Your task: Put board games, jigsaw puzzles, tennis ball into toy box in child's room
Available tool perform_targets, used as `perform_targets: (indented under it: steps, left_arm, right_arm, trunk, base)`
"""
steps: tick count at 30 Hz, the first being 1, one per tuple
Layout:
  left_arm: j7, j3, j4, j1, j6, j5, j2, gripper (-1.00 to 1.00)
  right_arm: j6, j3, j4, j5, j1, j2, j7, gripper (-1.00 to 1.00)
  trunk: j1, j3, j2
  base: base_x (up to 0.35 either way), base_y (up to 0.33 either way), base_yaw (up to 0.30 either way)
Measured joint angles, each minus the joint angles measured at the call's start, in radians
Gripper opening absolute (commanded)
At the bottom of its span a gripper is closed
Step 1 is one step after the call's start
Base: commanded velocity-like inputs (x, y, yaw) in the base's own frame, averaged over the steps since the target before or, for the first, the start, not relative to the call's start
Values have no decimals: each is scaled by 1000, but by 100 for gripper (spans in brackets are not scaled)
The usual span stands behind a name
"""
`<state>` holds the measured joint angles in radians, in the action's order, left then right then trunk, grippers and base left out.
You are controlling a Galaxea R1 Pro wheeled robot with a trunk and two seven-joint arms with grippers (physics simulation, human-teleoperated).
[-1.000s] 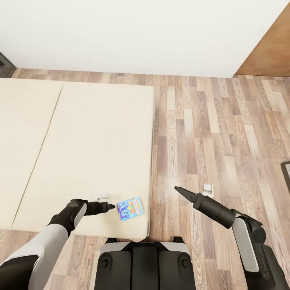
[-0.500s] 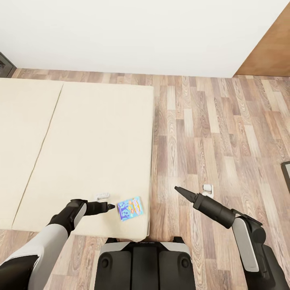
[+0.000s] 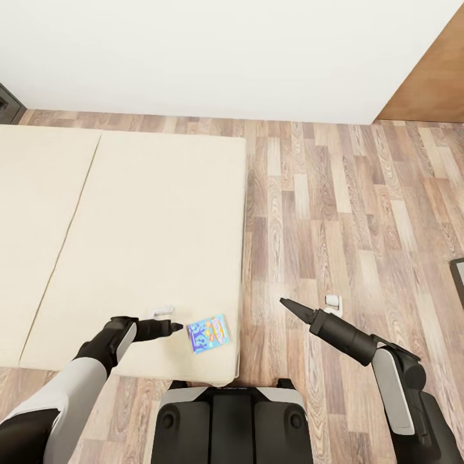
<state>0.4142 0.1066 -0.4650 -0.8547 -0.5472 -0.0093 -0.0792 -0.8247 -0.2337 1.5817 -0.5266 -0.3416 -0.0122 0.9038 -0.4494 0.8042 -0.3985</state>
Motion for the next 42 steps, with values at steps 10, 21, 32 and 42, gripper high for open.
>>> perform_targets:
  steps: [10,21,32,42]
  left_arm:
    - [74,-2,-7,3,2,1,-28,100]
    - [86,0,-6,14,43,0,-32,100]
    - [105,-1,-5,14,48,4,-35,100]
    - [200,0,-4,14,46,3,-37,100]
  right_arm:
    - [2,-3,0,1,0,0,1,100]
    - [3,-3,-1,10,0,0,1,100]
    - [3,-3,-2,12,1,0,1,100]
    - [3,-3,-2,13,2,0,1,100]
  trunk:
    - [0,0,0]
    - [0,0,0]
    - [0,0,0]
    - [0,0,0]
  base:
    - [0,0,0]
    - [0,0,0]
    - [0,0,0]
    - [0,0,0]
